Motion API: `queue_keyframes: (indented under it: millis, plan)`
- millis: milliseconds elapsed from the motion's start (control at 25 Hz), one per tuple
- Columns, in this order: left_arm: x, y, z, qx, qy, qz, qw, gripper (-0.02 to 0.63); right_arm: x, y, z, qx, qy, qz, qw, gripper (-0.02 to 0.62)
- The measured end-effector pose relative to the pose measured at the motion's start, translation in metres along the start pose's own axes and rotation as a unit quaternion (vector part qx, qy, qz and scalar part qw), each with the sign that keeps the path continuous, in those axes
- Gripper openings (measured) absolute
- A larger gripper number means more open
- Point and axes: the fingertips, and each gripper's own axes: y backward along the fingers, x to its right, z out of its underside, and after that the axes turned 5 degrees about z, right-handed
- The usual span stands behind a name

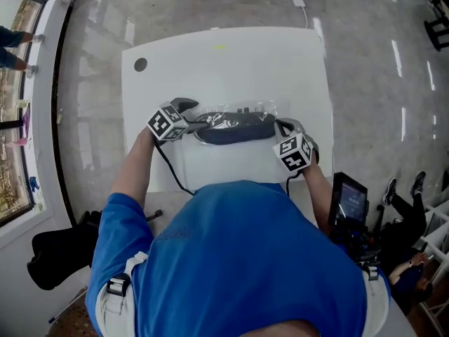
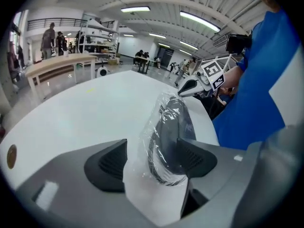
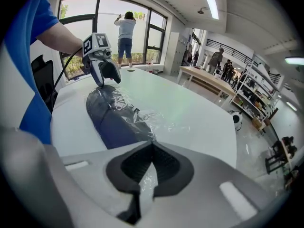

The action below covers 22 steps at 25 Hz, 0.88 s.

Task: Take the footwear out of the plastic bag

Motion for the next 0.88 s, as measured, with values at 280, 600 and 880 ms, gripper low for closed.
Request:
queue_keyframes:
  millis: [280, 600, 880]
  plan:
    - [0.023, -0.013, 0.000, -0.093, -0.001, 0.136, 0.9863, 0.351, 0.001, 0.003, -0.003, 0.001, -0.004, 0.000, 1.000, 0.003]
    - [0.042, -0.024, 0.011, -0.167, 0.003, 0.206, 0.9642, 0.332, 0.001, 0.001, -0.007, 0.006, -0.010, 0.001, 1.000, 0.003]
    - [0.037, -0.024, 0.014, -0.182, -0.039, 0.162, 0.9690, 0.243, 0.000, 0.001, -0.011, 0.014, -0.015, 0.006, 1.000, 0.003]
